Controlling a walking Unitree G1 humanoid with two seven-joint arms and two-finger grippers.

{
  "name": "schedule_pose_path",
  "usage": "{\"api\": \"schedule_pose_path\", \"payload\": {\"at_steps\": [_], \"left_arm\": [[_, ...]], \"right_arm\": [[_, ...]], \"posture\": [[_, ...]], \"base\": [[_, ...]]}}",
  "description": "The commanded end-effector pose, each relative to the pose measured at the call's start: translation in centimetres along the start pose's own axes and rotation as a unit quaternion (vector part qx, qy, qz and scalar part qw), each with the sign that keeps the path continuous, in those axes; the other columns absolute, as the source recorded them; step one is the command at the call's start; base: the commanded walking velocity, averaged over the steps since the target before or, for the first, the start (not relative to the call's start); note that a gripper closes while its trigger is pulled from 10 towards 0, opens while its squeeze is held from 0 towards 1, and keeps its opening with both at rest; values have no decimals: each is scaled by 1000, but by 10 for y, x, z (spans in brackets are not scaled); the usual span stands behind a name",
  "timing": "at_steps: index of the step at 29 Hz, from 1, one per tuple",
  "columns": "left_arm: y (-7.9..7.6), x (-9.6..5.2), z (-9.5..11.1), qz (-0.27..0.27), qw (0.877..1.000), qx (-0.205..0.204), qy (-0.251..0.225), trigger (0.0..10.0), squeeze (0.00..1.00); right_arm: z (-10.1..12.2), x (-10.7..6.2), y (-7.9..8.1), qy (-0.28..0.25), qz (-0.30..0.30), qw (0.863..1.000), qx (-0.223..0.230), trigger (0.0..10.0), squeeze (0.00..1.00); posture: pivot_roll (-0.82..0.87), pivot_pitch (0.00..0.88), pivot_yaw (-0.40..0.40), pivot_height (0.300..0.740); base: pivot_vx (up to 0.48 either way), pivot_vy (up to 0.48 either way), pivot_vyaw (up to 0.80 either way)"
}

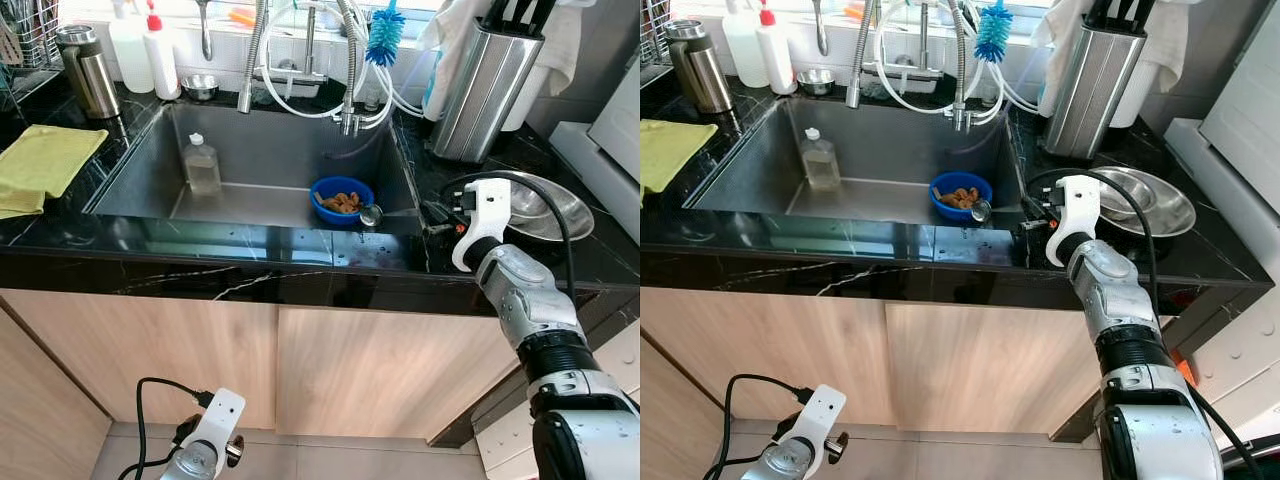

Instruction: Kitchen organization

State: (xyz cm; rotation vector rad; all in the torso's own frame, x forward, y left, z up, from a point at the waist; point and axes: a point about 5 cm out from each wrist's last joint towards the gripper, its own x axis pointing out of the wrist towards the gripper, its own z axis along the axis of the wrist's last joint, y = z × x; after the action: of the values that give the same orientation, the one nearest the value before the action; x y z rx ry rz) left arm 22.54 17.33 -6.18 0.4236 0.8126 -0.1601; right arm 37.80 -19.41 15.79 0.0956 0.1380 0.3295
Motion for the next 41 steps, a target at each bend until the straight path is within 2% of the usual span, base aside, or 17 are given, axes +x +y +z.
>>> {"api": "schedule_pose_path", "payload": {"at_steps": [1, 2, 4, 5, 13, 14, 15, 16, 17, 20, 21, 24, 27, 29, 31, 37, 41], "left_arm": [[0, 0, 0, 0, 1000, 9, 3, 10000, 0], [0, 0, 0, 0, 1000, 9, 3, 10000, 0], [0, 0, 0, 0, 1000, 9, 3, 10000, 0], [0, 0, 0, 0, 1000, 9, 3, 10000, 0], [0, 0, -1, -1, 1000, 10, 4, 10000, 0], [0, 0, -1, -1, 1000, 10, 4, 10000, 0], [0, 0, -1, -1, 1000, 10, 4, 10000, 0], [0, 0, -1, -1, 1000, 9, 4, 10000, 0], [0, 0, -1, 0, 1000, 8, 3, 10000, 0], [1, 0, -1, 1, 1000, 3, 2, 10000, 0], [1, 0, 0, 1, 1000, 2, 1, 10000, 0], [1, 0, 0, 0, 1000, 0, -2, 10000, 0], [1, 0, 0, -1, 1000, -1, -2, 10000, 0], [1, 0, 0, -2, 1000, 1, -2, 10000, 0], [1, 0, -1, -2, 1000, 2, -1, 10000, 0], [1, 0, -2, 0, 1000, 4, 0, 10000, 0], [2, 0, -3, 0, 1000, 5, 2, 10000, 0]], "right_arm": [[9, 1, -3, -15, -5, 1000, 1, 10000, 792], [8, 1, -4, -14, -6, 1000, 0, 10000, 851], [8, 1, -4, -14, -6, 1000, 0, 10000, 851], [7, 0, -5, -13, -13, 1000, 0, 10000, 1000], [6, 0, -12, -19, -48, 999, 6, 10000, 1000], [7, -1, -12, -23, -53, 998, 1, 10000, 941], [7, -1, -12, -23, -53, 998, 1, 10000, 941], [8, -1, -13, -27, -59, 998, -4, 10000, 82], [12, -1, -14, -40, -72, 997, -9, 10000, 0], [25, -4, -14, -85, -97, 992, -1, 10000, 0], [36, -8, -14, -124, -120, 985, 2, 10000, 0], [40, -12, -14, -146, -140, 979, 6, 10000, 0], [40, -16, -11, -154, -145, 977, -3, 10000, 0], [37, -19, -5, -156, -137, 977, -40, 10000, 0], [35, -20, -3, -155, -138, 977, -49, 10000, 0], [30, -25, -1, -162, -152, 975, -15, 10000, 0], [31, -27, 0, -165, -155, 974, -13, 10000, 0]], "posture": [[146, 38, -125, 740], [147, 39, -125, 740], [147, 39, -125, 740], [148, 39, -126, 740], [148, 39, -125, 740], [150, 39, -125, 740], [150, 39, -125, 740], [151, 39, -125, 740], [151, 39, -124, 740], [152, 37, -122, 740], [149, 34, -119, 740], [149, 31, -119, 740], [145, 24, -116, 740], [144, 20, -115, 740], [144, 17, -115, 740], [146, 14, -113, 740], [144, 21, -112, 740]], "base": [[0, 0, 0], [0, 0, 0], [0, 0, 0], [0, 0, 0], [0, 0, 0], [0, 0, 0], [0, 0, 0], [0, 0, 0], [0, 0, 0], [0, 0, 0], [0, 0, 0], [0, 0, 0], [0, 0, 0], [0, 0, 400], [0, 0, 800], [80, 0, 361], [246, 0, 0]]}}
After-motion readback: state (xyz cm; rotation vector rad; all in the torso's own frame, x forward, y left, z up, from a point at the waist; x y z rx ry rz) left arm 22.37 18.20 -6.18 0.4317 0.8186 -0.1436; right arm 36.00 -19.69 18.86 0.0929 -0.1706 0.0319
